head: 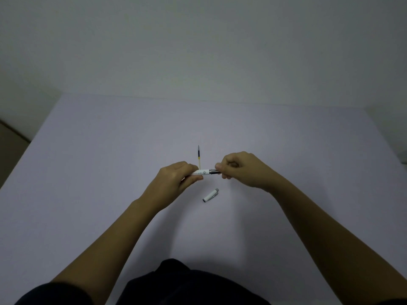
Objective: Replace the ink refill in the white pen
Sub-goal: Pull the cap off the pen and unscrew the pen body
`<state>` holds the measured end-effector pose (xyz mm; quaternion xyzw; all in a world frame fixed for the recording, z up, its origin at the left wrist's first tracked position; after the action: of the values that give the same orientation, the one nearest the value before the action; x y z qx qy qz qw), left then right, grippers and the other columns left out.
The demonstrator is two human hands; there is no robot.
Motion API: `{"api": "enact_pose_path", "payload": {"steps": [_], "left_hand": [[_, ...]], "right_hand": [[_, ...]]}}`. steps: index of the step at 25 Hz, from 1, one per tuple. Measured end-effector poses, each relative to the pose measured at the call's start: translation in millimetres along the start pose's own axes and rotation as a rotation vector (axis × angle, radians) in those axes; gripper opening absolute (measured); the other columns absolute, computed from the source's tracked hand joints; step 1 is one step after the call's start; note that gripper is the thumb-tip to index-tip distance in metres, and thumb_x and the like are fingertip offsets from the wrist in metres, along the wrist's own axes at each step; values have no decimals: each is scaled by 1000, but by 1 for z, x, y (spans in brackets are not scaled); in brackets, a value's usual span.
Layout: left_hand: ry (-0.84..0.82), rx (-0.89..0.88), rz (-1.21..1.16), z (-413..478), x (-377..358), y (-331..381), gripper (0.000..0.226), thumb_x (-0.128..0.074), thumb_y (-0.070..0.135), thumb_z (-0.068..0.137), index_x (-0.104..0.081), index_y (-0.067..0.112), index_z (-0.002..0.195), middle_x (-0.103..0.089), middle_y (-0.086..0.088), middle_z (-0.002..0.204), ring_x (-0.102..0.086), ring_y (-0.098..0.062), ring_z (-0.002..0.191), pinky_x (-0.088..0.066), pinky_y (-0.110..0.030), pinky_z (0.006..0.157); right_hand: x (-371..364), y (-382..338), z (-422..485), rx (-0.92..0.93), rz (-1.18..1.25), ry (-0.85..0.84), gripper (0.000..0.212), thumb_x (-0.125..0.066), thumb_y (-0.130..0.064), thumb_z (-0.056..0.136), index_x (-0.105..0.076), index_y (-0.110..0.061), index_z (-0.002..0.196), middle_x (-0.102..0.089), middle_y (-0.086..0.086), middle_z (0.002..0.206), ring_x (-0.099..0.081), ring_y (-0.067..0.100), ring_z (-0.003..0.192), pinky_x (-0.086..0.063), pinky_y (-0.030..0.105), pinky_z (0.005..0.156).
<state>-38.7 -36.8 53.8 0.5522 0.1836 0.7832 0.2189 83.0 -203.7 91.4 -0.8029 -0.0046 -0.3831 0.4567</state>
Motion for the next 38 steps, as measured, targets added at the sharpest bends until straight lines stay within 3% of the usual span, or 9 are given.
{"api": "enact_pose_path", "payload": {"steps": [6,10,15,19,24,28,31,34,38], "left_hand": [[-3,-16,-2,1,2,0,15,-68,17,82,-68,5,91,-60,-7,66,-42,-9,58,-31,-11,61],[-21,52,-81,1,2,-1,15,-62,21,87,-67,6,89,-53,1,63,-41,-7,57,-32,-8,57],[-81,161,-217,2,2,-4,25,-54,28,92,-62,11,75,-45,5,53,-41,-10,54,-32,-13,50],[-104,212,-271,0,2,-9,29,-52,31,93,-61,12,72,-40,7,49,-39,-9,49,-31,-14,47],[-96,186,-225,0,0,-10,25,-55,31,91,-65,13,79,-51,-3,54,-43,-11,55,-32,-15,50],[-6,255,-339,-4,-1,-8,14,-51,33,93,-62,31,84,-54,10,58,-48,-6,53,-34,-10,50],[11,294,-437,-7,-6,0,12,-47,36,94,-55,44,98,-67,21,74,-61,-3,69,-43,-9,59],[28,295,-423,-5,-14,5,14,-50,37,90,-59,35,101,-68,17,90,-61,0,84,-44,-6,68],[171,240,-316,-1,-18,5,10,-65,18,85,-69,14,93,-61,12,76,-58,-2,72,-42,-3,66]], "right_hand": [[-3,1,0,67,57,67,8,-66,-25,84,-68,-18,79,-62,-11,66,-52,-6,54,-39,4,51],[-1,-4,-1,241,-47,148,4,-70,-22,80,-68,-19,79,-66,-9,72,-57,2,67,-44,10,64],[1,-6,-3,496,-357,236,5,-69,-16,81,-68,-11,82,-68,4,78,-58,18,73,-47,33,67],[7,2,-4,653,-457,327,8,-68,0,78,-69,-7,74,-67,8,79,-59,24,70,-47,30,62],[1,6,-2,534,-200,290,12,-73,-16,78,-61,-16,82,-58,-11,78,-52,5,73,-41,16,68],[-5,6,-1,343,394,269,20,-74,-9,75,-62,-23,82,-69,-12,78,-67,6,78,-52,16,71],[-14,1,1,302,703,273,26,-69,-1,77,-65,-26,84,-72,-11,83,-68,8,84,-52,15,75],[-16,-6,4,283,762,292,26,-66,-2,81,-67,-27,88,-72,-13,85,-68,6,85,-51,14,76],[-15,-12,10,221,758,343,27,-66,-8,83,-62,-26,103,-71,-6,93,-69,7,88,-52,14,76]]}}
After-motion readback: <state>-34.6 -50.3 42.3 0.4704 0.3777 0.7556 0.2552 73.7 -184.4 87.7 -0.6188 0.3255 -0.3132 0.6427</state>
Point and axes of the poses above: each hand's wrist, its own z-axis towards the middle knuckle, its own x-axis out of the back of the hand, y = z × x, the point moved 1 cm from there along z, towards the middle knuckle
